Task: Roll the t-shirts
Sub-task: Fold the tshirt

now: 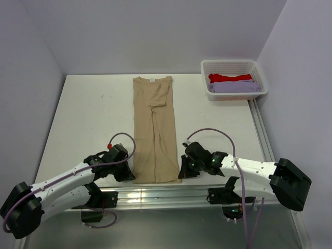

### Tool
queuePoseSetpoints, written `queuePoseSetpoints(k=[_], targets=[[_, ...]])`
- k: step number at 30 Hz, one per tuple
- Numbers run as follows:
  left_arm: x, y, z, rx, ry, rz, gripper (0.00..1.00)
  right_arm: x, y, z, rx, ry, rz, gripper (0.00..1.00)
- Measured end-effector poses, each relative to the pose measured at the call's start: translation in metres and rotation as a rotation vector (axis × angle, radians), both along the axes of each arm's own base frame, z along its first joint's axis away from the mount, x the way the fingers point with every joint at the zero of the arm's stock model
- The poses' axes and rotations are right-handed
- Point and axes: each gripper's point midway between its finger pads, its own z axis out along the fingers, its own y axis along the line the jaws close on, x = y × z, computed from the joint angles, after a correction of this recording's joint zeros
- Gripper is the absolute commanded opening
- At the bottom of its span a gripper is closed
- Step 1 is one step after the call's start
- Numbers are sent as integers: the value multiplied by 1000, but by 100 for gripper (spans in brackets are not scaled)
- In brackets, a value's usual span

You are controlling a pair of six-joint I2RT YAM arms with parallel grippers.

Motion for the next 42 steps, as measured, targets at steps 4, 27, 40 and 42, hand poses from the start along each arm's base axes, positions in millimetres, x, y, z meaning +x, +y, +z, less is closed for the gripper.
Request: queuePoseSetpoints(k=[4, 27, 40, 42], targets=[[3, -5, 14, 18, 17, -25, 0, 4, -4, 6, -10, -6, -2, 0], [81, 2, 62, -12, -75, 51, 0, 74, 9, 56, 27, -71, -1, 0], [137, 7, 63, 48, -95, 35, 0, 134, 15, 63, 19, -88, -28, 0], [140, 8, 62, 53, -94, 36, 0, 140, 15, 65, 20, -93, -32, 0]])
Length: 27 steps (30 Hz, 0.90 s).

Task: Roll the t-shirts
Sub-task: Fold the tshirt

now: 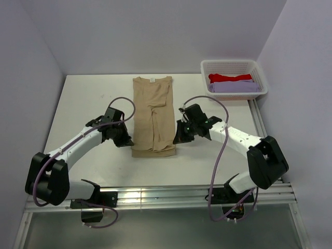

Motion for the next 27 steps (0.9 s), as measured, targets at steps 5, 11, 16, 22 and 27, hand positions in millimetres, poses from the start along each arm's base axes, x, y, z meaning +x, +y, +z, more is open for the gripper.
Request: queuePoseSetpoints(k=[5, 11, 16, 22, 27], targets=[[13, 1, 0, 2, -15, 4, 0, 18, 4, 7, 7, -22, 0, 0], [23, 3, -3, 1, -28, 10, 0, 29, 5, 1, 2, -4, -2, 0], [33, 6, -3, -2, -39, 23, 0, 34, 3, -2, -4, 3, -10, 0], [45, 5, 5, -30, -79, 23, 0, 47, 5, 11, 11, -33, -16, 0], [54, 1, 4, -37, -93, 8, 2, 54, 6, 16, 15, -45, -18, 2]])
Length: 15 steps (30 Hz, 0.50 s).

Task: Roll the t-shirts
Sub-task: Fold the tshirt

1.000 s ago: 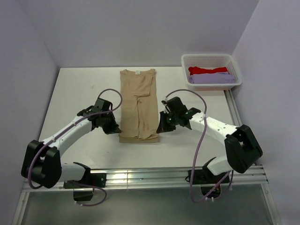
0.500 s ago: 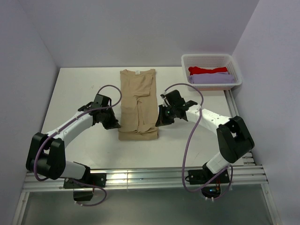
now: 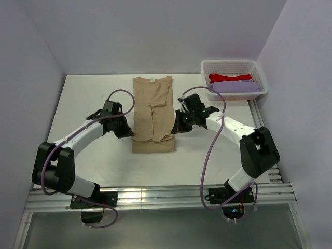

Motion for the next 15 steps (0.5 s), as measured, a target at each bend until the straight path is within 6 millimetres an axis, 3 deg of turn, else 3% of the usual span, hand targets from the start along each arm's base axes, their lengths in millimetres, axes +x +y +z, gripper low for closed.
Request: queuePoseSetpoints(k=[7, 9, 10, 13, 15], targets=[[13, -2, -8, -4, -6, -2, 47, 14, -2, -14, -17, 33, -28, 34], [19, 1, -7, -9, -18, 13, 52, 22, -3, -17, -16, 41, -49, 41], [22, 4, -6, -12, -24, 24, 55, 28, -3, -18, -8, 40, -65, 52], [31, 13, -4, -7, -46, 59, 61, 37, -6, -17, 11, 26, -96, 69], [31, 19, -5, 2, -64, 81, 62, 37, -11, -16, 18, 0, -113, 70]])
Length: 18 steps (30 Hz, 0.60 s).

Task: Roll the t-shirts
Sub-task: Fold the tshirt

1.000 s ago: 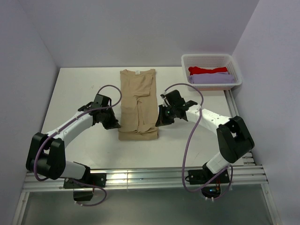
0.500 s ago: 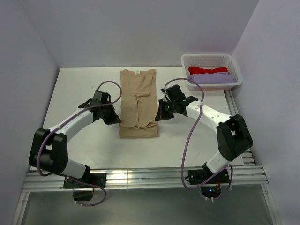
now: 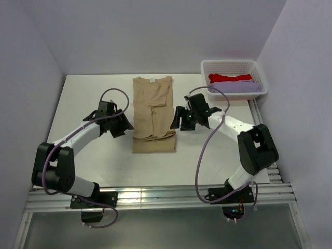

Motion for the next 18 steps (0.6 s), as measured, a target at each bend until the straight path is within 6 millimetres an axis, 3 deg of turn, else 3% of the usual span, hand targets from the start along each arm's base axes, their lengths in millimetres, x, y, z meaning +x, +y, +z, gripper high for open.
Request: queuePoseSetpoints(k=[7, 13, 18], targets=[[-47, 8, -12, -24, -14, -9, 60, -40, -15, 0, 34, -48, 15, 65], [-84, 3, -29, -78, -14, -38, 61, -81, -16, -36, 61, -13, 38, 64], [-95, -4, -40, -108, -9, -54, 61, -101, -12, -55, 69, 8, 36, 63]])
